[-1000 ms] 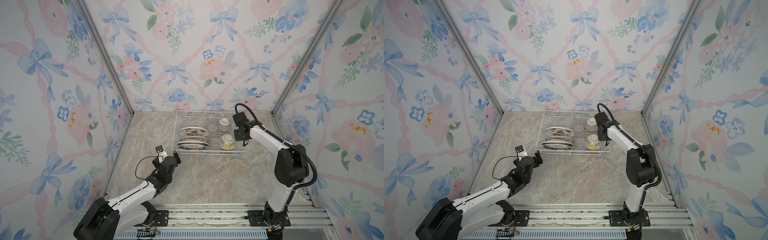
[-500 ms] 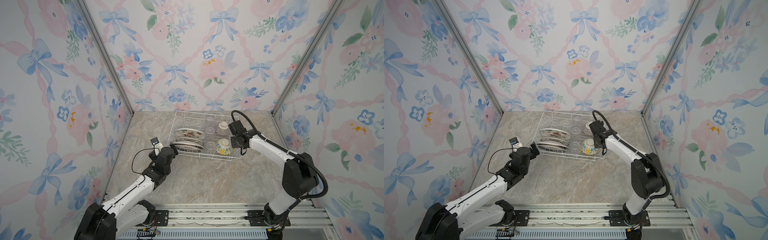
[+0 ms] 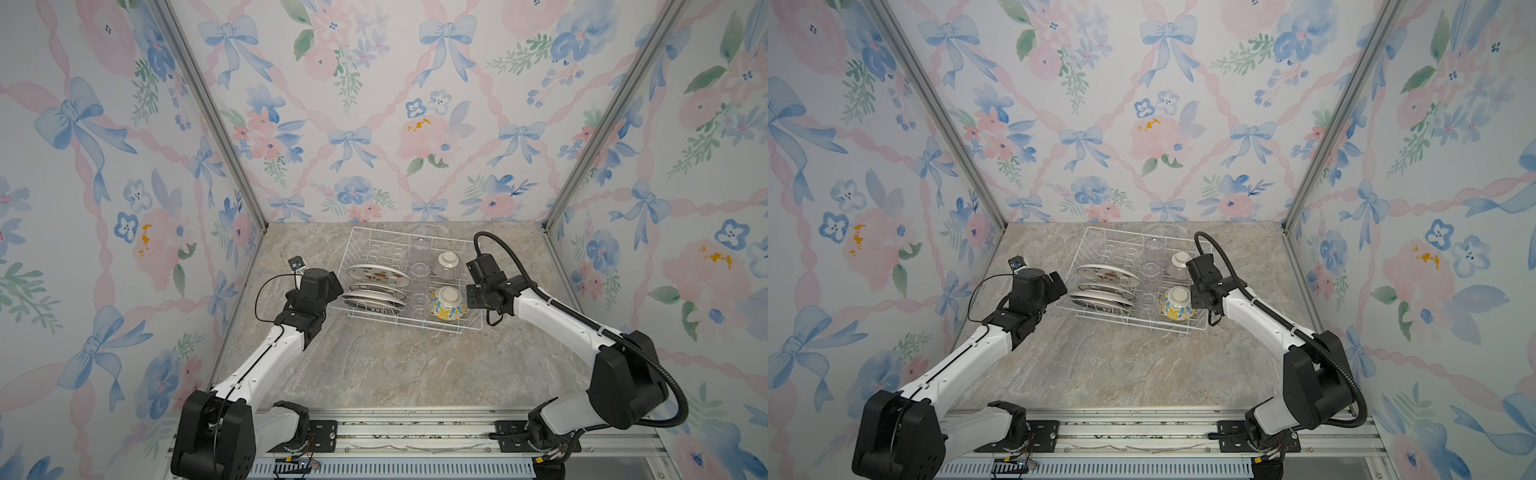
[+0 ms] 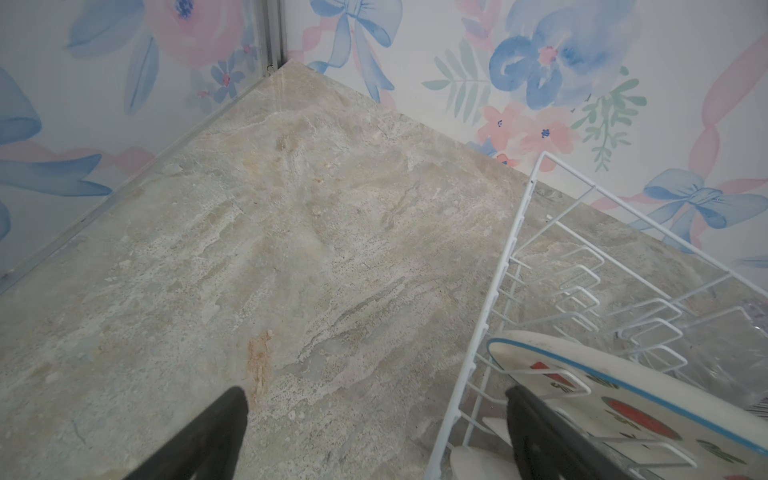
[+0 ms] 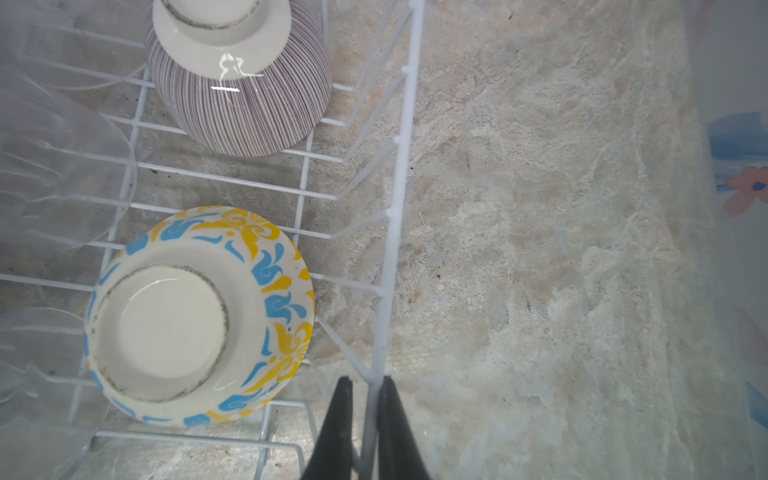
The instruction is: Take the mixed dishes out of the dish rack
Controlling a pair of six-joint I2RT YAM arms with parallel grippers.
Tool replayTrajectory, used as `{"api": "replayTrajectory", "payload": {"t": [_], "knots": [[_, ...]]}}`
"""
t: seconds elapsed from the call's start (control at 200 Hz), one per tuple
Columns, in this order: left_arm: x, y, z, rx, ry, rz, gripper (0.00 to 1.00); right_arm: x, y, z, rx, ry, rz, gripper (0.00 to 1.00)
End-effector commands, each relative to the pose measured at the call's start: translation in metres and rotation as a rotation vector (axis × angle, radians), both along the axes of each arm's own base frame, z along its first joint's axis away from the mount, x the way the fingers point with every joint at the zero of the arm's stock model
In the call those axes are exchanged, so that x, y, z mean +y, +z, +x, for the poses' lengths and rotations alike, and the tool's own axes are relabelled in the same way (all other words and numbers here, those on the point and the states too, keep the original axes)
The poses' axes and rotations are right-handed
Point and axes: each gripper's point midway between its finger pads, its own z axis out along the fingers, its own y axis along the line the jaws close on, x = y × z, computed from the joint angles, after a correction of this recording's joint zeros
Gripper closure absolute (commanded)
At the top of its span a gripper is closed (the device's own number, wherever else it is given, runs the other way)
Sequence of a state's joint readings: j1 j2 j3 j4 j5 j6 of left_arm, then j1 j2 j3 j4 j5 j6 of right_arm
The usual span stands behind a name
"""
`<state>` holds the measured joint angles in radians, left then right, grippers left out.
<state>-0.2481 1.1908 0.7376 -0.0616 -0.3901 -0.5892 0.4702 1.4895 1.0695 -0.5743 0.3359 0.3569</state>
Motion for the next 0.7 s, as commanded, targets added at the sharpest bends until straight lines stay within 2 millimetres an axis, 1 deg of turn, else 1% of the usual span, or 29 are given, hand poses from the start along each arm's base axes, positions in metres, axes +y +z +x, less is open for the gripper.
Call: {"api": "replayTrajectory", "payload": {"t": [0.0, 0.085, 0.175, 0.27, 0.305, 0.4, 0.53, 0.695], "knots": [[-0.022, 0.011, 0.015, 0.006, -0.133, -0.007, 0.02, -0.005, -0.051, -0.065, 0.313, 0.107, -0.012, 1.0], [-0.021, 0.009, 0.022, 0.021, -0.139, 0.013, 0.04, 0.002, -0.049, -0.061, 0.304, 0.105, 0.071, 1.0], [-0.016, 0.004, 0.028, 0.035, -0.123, 0.015, 0.06, 0.003, -0.047, -0.057, 0.294, 0.089, 0.128, 1.0], [-0.015, -0.002, 0.037, 0.059, -0.134, 0.023, 0.17, 0.0, -0.048, -0.054, 0.295, 0.073, 0.169, 1.0], [-0.017, -0.004, 0.041, 0.067, -0.142, 0.023, 0.23, 0.001, -0.048, -0.053, 0.299, 0.072, 0.181, 1.0], [-0.022, -0.013, 0.05, 0.095, -0.171, 0.026, 0.32, 0.003, -0.048, -0.05, 0.301, 0.079, 0.201, 1.0], [-0.03, -0.026, 0.06, 0.134, -0.217, 0.033, 0.34, 0.01, -0.049, -0.043, 0.296, 0.079, 0.244, 1.0], [-0.027, -0.044, 0.068, 0.182, -0.207, 0.067, 0.37, 0.013, -0.052, -0.035, 0.284, 0.066, 0.261, 1.0]]}}
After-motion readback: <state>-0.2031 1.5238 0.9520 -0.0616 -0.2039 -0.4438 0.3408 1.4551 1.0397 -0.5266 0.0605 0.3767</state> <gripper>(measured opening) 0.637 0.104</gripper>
